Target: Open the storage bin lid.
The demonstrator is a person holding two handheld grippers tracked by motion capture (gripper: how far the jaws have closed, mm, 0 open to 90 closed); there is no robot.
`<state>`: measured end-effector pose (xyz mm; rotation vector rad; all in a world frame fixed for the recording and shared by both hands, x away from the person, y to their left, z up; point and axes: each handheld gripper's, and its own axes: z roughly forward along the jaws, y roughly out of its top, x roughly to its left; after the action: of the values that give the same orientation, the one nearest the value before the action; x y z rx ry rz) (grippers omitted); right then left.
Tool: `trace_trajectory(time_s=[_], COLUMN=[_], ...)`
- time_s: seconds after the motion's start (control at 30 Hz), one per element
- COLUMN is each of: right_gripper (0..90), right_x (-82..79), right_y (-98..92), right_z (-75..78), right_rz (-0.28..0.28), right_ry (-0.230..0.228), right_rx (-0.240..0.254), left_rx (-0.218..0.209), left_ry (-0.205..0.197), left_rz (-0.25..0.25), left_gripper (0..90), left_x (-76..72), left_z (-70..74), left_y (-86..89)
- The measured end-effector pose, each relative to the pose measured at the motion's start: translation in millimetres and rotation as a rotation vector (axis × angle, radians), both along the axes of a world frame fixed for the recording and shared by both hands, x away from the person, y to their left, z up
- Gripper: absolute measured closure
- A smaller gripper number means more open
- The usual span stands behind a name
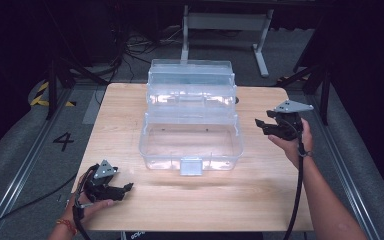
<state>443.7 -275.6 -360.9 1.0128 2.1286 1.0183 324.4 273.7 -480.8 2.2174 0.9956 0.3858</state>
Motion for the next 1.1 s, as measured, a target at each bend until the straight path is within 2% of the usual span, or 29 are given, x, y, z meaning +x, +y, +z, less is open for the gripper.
trace_trajectory(time_s=[0.1,0.23,0.33,0.6,0.73,0.93,1.1], right_gripper=[43.0,41.5,41.0,39.1,38.4,37.1,35.7], right_x=[-5.9,-13.9,-24.4,-44.6,-51.9,-66.6,-80.5], right_y=[-3.3,-6.1,-10.3,-19.0,-22.2,-29.2,-37.2], right_z=[-4.7,-11.0,-21.8,-40.1,-49.7,-68.3,-83.6], right_rz=[0.001,0.006,0.014,0.013,0.023,0.065,0.069], right_ry=[0.009,0.003,-0.011,-0.007,0.003,0.046,0.069], right_rx=[-0.002,-0.029,-0.035,-0.066,-0.092,-0.101,-0.108], left_rx=[-0.004,-0.008,-0.006,-0.008,-0.008,-0.008,-0.003], left_ry=[-0.001,0.004,0.005,0.006,0.006,0.006,-0.001], left_rz=[-0.004,-0.004,-0.004,-0.005,-0.005,-0.005,-0.006], left_gripper=[16.5,16.5,16.5,16.5,16.5,16.5,16.5], left_x=[0.3,0.3,0.2,0.3,0.3,0.2,0.3], left_z=[-0.2,-0.5,-0.3,-0.4,-0.4,-0.4,-0.2], left_y=[0.2,0.1,0.2,0.1,0.1,0.1,0.3])
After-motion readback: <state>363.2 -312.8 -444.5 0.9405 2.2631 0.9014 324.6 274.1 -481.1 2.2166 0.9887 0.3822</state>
